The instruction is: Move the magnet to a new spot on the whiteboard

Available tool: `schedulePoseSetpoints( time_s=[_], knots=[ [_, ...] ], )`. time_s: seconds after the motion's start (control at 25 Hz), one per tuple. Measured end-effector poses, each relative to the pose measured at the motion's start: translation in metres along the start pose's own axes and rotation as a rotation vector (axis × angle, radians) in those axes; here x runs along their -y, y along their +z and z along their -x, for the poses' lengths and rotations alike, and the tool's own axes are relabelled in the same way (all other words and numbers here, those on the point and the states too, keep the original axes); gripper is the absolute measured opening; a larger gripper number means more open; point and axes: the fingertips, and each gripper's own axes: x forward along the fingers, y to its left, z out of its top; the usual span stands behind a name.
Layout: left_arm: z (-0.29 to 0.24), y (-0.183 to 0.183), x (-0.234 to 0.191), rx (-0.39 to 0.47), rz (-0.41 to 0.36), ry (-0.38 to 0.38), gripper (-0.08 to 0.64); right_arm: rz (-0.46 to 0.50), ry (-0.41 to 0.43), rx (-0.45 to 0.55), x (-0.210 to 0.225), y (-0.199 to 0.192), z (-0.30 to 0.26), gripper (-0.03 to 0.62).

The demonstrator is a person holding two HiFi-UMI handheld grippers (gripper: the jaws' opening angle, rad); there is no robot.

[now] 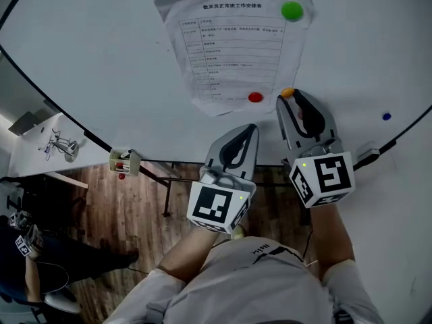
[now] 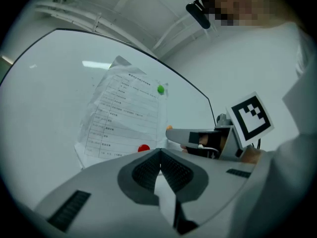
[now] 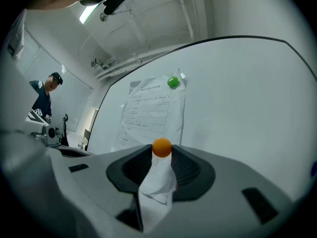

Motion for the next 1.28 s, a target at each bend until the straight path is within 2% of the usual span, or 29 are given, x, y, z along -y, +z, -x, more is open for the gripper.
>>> schedulePoseSetpoints(
  time_s=[0.48, 0.64, 0.8, 1.28],
  knots=[
    [-0.017, 0.009, -0.018, 0.043, 0.013, -0.035, 0.011, 0.216, -0.107, -0.095, 0.006, 0.005, -0.025, 0.121],
    [-0.021, 0.01, -0.023, 0.048, 0.022, -0.042, 0.012, 0.291, -0.149, -0.171, 0.005, 0.003, -0.027, 0.121],
    [-0.023, 0.008, -0.025, 0.051, 0.034, -0.051, 0.011, 0.328, -0.195, -0.231, 0.004, 0.001, -0.03, 0.121],
    [-0.019, 0.004, -0.024, 0.04, 0.032, -0.054, 0.012, 0.404, -0.315, -0.233, 0.004, -0.003, -0.031, 0.121]
  ],
)
